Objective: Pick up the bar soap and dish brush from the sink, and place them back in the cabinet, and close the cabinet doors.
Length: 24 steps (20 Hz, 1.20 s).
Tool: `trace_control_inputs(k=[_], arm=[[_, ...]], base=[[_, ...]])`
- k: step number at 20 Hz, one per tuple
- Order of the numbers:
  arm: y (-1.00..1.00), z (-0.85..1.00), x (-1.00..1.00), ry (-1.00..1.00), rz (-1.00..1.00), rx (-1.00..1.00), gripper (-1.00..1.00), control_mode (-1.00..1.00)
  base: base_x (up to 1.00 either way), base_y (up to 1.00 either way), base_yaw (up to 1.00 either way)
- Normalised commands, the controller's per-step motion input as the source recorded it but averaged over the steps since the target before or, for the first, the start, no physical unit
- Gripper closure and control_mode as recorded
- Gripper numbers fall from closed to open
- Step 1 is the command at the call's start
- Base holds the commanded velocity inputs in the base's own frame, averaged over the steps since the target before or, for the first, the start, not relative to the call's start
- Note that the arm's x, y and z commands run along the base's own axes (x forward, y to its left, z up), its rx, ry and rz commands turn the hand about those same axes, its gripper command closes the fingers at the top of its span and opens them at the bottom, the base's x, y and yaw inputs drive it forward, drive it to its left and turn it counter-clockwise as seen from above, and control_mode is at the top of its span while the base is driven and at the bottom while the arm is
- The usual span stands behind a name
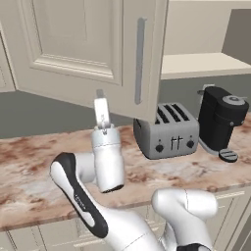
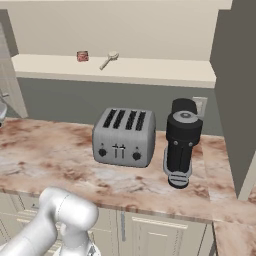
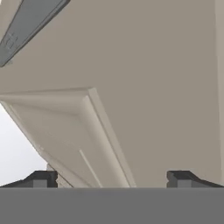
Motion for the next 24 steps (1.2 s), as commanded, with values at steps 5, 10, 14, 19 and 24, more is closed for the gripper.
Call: trace_control_inputs(k=[5, 10, 14, 19, 24], arm=[[-0.28, 0.13, 0.08, 0.0, 0.0, 0.15, -1.0, -1.0], [-0.19, 0.01, 0.04, 0.0, 0.0, 0.11, -1.0, -1.0], [-0.18, 0.03, 0.17, 0.0, 0.0, 0.1, -1.0, -1.0], [-0.22, 0.04, 0.33, 0.0, 0.0, 0.12, -1.0, -1.0], [-0.17, 0.03, 0.36, 0.0, 0.0, 0.11, -1.0, -1.0]], base=[[0.0, 0.0, 0.0], [0.0, 0.0, 0.0], [0.0, 0.0, 0.0], [0.0, 0.0, 0.0], [0.0, 0.0, 0.0]])
